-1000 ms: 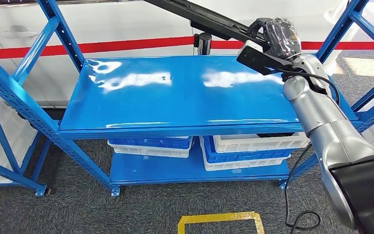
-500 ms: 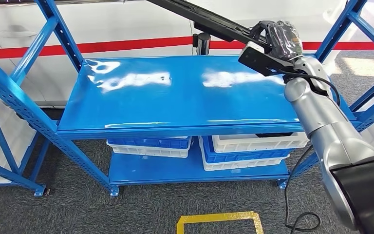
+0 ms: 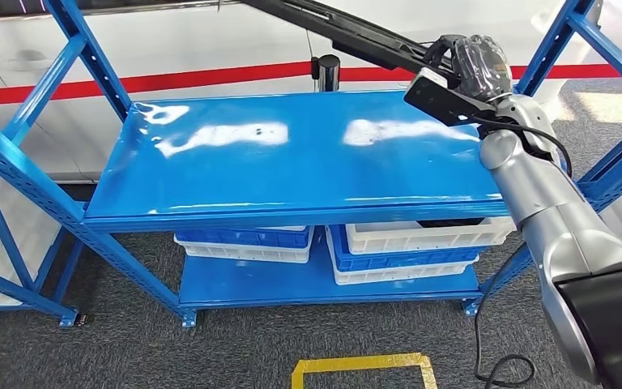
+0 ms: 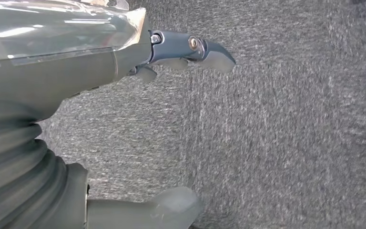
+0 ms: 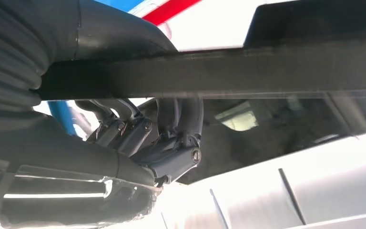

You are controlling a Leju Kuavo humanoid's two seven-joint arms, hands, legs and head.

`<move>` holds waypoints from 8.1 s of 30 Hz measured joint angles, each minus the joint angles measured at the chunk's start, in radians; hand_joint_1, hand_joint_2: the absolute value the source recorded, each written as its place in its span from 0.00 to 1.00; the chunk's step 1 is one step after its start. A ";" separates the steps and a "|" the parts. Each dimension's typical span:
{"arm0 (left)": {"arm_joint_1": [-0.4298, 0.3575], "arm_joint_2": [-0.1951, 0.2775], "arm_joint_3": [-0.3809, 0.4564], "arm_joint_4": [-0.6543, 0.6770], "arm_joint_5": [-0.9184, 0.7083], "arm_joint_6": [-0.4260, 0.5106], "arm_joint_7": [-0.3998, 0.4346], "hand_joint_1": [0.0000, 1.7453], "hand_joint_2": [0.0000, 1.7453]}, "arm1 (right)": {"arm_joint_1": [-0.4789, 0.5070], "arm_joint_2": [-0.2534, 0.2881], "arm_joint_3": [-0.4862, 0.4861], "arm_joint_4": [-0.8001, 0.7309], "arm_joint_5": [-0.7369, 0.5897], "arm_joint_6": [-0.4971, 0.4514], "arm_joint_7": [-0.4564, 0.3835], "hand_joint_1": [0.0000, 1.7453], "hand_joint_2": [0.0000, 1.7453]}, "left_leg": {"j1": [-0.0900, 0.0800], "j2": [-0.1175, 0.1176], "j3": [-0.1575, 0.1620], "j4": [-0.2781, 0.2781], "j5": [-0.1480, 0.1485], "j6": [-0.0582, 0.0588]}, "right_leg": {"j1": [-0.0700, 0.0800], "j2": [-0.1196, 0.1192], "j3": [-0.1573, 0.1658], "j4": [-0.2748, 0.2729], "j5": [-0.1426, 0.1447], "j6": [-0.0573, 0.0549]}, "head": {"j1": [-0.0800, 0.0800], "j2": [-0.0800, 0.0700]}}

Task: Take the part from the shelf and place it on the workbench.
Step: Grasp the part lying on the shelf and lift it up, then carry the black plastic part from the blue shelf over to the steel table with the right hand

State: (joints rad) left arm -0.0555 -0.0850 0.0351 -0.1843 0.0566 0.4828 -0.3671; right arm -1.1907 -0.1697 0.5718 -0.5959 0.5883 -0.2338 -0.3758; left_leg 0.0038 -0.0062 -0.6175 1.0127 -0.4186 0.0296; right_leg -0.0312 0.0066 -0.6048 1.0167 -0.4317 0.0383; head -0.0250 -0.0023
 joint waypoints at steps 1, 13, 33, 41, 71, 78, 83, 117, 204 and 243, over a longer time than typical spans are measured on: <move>0.000 0.000 -0.002 0.000 0.000 0.000 0.001 0.00 1.00 | 0.000 0.001 0.000 0.002 0.001 -0.001 -0.001 1.00 1.00 | 0.002 0.001 -0.007 0.015 -0.012 -0.005 | -0.001 0.001 -0.001 0.000 0.002 -0.005 | -0.001 0.000; -0.002 0.014 -0.005 0.000 0.005 -0.001 -0.004 0.00 1.00 | 0.015 0.009 0.000 0.010 0.003 -0.027 -0.004 1.00 1.00 | -0.020 0.009 0.020 0.004 -0.022 0.038 | 0.015 0.002 -0.004 -0.004 0.009 -0.013 | -0.002 0.000; -0.004 0.011 -0.005 0.000 0.005 0.001 -0.011 0.00 1.00 | 0.011 0.005 -0.006 0.026 0.004 -0.018 -0.004 1.00 1.00 | -0.010 0.003 -0.054 0.083 -0.042 -0.006 | -0.001 -0.001 -0.001 0.013 -0.010 -0.016 | -0.004 0.000; -0.005 0.013 -0.005 0.000 0.016 0.002 -0.021 0.00 1.00 | 0.010 0.027 -0.002 0.032 0.016 -0.018 0.002 1.00 1.00 | 0.008 0.002 0.007 0.087 -0.068 -0.019 | 0.000 -0.001 -0.018 0.013 0.012 -0.015 | -0.006 0.000; -0.009 0.009 -0.004 0.000 0.017 0.002 -0.023 0.00 1.00 | 0.006 0.034 -0.002 0.040 0.016 -0.018 0.003 1.00 1.00 | -0.023 0.009 -0.088 -0.001 0.102 0.023 | 0.032 -0.006 0.096 -0.007 -0.098 -0.006 | -0.002 0.000; -0.012 0.010 -0.003 0.000 0.016 0.008 -0.022 0.00 1.00 | -0.009 0.050 -0.001 0.048 0.025 -0.006 0.005 1.00 1.00 | 0.016 0.003 -0.021 0.119 -0.061 -0.026 | 0.002 -0.013 -0.001 -0.008 0.008 -0.010 | -0.006 0.000; -0.014 0.008 -0.002 0.000 0.009 0.012 -0.021 0.00 1.00 | 0.001 0.031 -0.005 0.048 0.031 -0.003 0.006 1.00 1.00 | 0.002 0.008 -0.002 -0.016 0.017 0.033 | 0.004 -0.010 -0.107 0.249 -0.136 -0.001 | -0.001 0.000; -0.008 0.011 -0.001 0.000 0.005 0.010 -0.033 0.00 1.00 | 0.033 0.016 -0.037 0.012 0.061 0.003 0.034 1.00 1.00 | 0.007 0.012 0.018 -0.021 0.002 0.018 | 0.001 -0.010 -0.046 0.158 -0.078 0.025 | -0.001 0.000; -0.015 0.003 -0.001 0.000 -0.031 0.025 -0.011 0.00 1.00 | 0.034 -0.011 -0.028 -0.015 0.108 0.049 0.007 1.00 1.00 | -0.013 0.009 -0.011 -0.015 0.020 0.039 | 0.017 -0.021 -0.076 0.195 -0.113 -0.015 | -0.004 0.000; -0.014 -0.004 0.000 0.000 -0.033 0.001 -0.031 0.00 1.00 | 0.035 -0.018 -0.049 -0.005 0.130 0.032 0.033 1.00 1.00 | -0.008 -0.009 -0.036 0.018 0.020 0.012 | 0.004 -0.004 0.021 0.020 -0.044 0.008 | -0.006 0.000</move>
State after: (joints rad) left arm -0.0698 -0.0893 0.0347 -0.1844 0.0238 0.4833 -0.3979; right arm -1.1561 -0.1873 0.5233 -0.6008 0.7188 -0.2017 -0.3427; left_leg -0.0037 -0.0155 -0.6533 1.0309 -0.3981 0.0412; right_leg -0.0271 0.0028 -0.5840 1.0364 -0.4757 0.0466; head -0.0307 -0.0023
